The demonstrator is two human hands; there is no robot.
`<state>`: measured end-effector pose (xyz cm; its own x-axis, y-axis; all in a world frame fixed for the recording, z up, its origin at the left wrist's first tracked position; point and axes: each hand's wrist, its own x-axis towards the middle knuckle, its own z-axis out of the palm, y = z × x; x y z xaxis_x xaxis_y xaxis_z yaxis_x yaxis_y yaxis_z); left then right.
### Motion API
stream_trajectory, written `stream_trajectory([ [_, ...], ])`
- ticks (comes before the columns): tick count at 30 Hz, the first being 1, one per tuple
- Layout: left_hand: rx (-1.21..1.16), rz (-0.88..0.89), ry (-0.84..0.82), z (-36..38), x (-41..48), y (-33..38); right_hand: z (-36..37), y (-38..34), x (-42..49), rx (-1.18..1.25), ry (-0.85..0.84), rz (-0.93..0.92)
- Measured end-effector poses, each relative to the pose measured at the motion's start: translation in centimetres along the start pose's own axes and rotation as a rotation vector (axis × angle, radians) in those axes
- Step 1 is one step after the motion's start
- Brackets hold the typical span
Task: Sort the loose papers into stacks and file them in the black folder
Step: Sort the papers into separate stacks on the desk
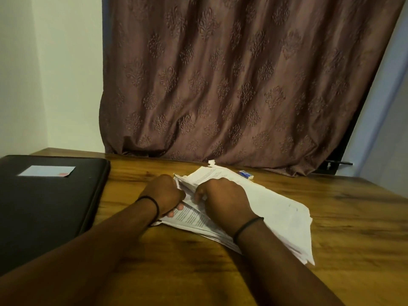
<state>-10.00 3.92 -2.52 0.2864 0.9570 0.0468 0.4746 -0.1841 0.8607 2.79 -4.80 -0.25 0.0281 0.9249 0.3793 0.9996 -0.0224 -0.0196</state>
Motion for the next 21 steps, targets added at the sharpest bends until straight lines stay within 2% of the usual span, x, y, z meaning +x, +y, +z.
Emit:
stream_trajectory([
  [2, 0.098, 0.097, 0.140, 0.4, 0.3, 0.2, -0.2, -0.3, 0.0, -0.074, 0.063, 0.006],
  [5, 0.132, 0.219, 0.505, -0.7, 0.6, 0.9, -0.2, -0.3, 0.0, -0.077, 0.137, 0.051],
  [7, 0.048, 0.206, 0.749, -2.4, 0.0, 1.5, -0.1, 0.0, 0.1, -0.071, 0.147, 0.069],
  [9, -0.072, 0.140, 0.919, -4.3, -0.6, 2.0, 0.4, 0.2, 0.3, -0.023, 0.073, 0.081],
  [11, -0.218, 0.083, 1.001, -5.9, -1.1, 2.0, 0.8, 0.2, 0.4, 0.047, 0.045, 0.082],
  [12, -0.286, 0.075, 1.033, -6.4, -1.1, 1.9, 1.0, 0.0, 0.5, 0.091, 0.096, 0.071],
  [15, -0.411, 0.143, 1.174, -7.4, -0.9, 1.6, 0.8, -0.7, 0.2, 0.267, 0.428, 0.000],
  [17, -0.490, 0.185, 1.223, -8.2, -0.4, 1.5, 0.1, -1.5, -0.2, 0.353, 0.586, -0.040],
  [19, -0.616, 0.197, 1.252, -9.0, 0.2, 0.9, -0.3, -1.9, -0.4, 0.377, 0.594, -0.065],
  [21, -0.770, 0.160, 1.234, -9.8, 1.0, -0.2, -0.1, -1.9, -0.4, 0.352, 0.461, -0.071],
])
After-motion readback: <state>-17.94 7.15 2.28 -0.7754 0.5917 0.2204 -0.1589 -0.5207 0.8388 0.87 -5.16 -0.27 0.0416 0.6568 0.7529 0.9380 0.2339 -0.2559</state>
